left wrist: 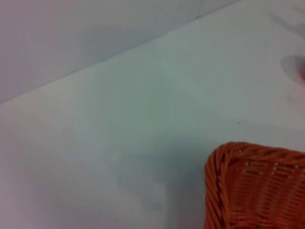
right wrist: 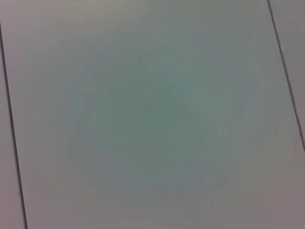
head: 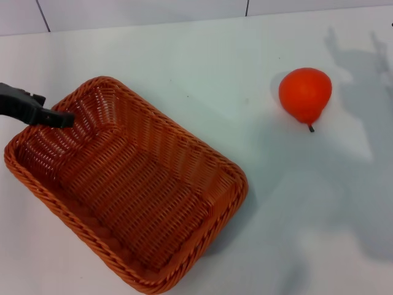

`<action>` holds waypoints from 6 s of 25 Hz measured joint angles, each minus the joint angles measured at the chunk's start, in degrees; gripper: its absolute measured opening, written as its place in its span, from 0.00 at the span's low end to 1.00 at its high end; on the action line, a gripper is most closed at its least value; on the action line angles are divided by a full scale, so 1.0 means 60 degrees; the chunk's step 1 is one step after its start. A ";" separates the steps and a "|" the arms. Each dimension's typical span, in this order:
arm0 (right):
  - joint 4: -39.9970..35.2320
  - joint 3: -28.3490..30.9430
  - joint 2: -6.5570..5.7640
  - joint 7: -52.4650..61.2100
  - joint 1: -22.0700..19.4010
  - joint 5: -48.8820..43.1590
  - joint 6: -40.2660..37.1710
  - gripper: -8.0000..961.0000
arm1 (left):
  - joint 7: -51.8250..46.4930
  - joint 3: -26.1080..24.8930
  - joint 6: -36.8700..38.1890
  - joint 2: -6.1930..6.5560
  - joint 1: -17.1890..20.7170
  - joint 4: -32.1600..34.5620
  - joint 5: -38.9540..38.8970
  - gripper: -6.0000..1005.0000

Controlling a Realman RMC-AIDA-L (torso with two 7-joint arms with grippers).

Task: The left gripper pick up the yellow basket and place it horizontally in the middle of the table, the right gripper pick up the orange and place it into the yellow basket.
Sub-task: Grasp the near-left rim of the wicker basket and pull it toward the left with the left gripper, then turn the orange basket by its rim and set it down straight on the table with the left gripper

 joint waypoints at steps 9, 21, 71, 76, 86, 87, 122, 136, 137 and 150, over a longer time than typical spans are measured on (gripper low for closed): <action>-0.0004 0.0000 0.0000 0.0000 -0.0008 0.0000 -0.0001 0.97 | -0.0044 0.0483 0.0127 -0.0149 -0.0067 0.0036 0.0414 0.85; 0.0014 0.0000 0.0000 0.0000 -0.0007 0.0000 0.0005 0.97 | -0.0047 0.0784 0.0167 -0.0231 -0.0072 -0.0016 0.0458 0.85; 0.0010 0.0000 0.0000 -0.0001 0.0011 0.0030 0.0100 0.96 | -0.1327 0.0452 0.0012 -0.0463 -0.0373 0.0447 0.1712 0.16; 0.0013 0.0000 0.0000 0.0000 0.0038 0.0015 0.0123 0.96 | -0.2218 -0.0089 0.0310 -0.0258 -0.0446 0.0386 0.1674 0.16; 0.0012 0.0022 0.0000 0.0000 0.0049 0.0029 0.0219 0.96 | -0.2717 -0.1810 0.0736 -0.0140 -0.0432 -0.0135 0.1633 0.15; 0.0013 0.0036 0.0000 -0.0001 0.0050 0.0037 0.0238 0.96 | -0.2718 -0.1937 0.0724 -0.0148 -0.0399 -0.0162 0.1629 0.15; 0.0012 0.0088 0.0014 -0.0001 0.0003 0.0058 0.0612 0.95 | -0.3079 -0.3193 -0.0768 -0.0941 0.0777 -0.0041 0.0244 0.15; -0.0025 0.0088 0.0000 -0.0005 -0.0022 0.0059 0.0622 0.95 | -0.3233 -0.3246 -0.1310 -0.1082 0.0909 -0.0014 0.0147 0.17; -0.0029 0.0088 0.0000 -0.0008 -0.0022 0.0058 0.0622 0.95 | -0.3242 -0.3249 -0.1356 -0.1083 0.0914 -0.0016 0.0145 0.17; -0.0038 0.0088 0.0000 -0.0015 0.0041 0.0059 0.0622 0.94 | -0.3258 -0.3108 -0.1542 -0.1087 0.0932 -0.0041 0.0180 0.19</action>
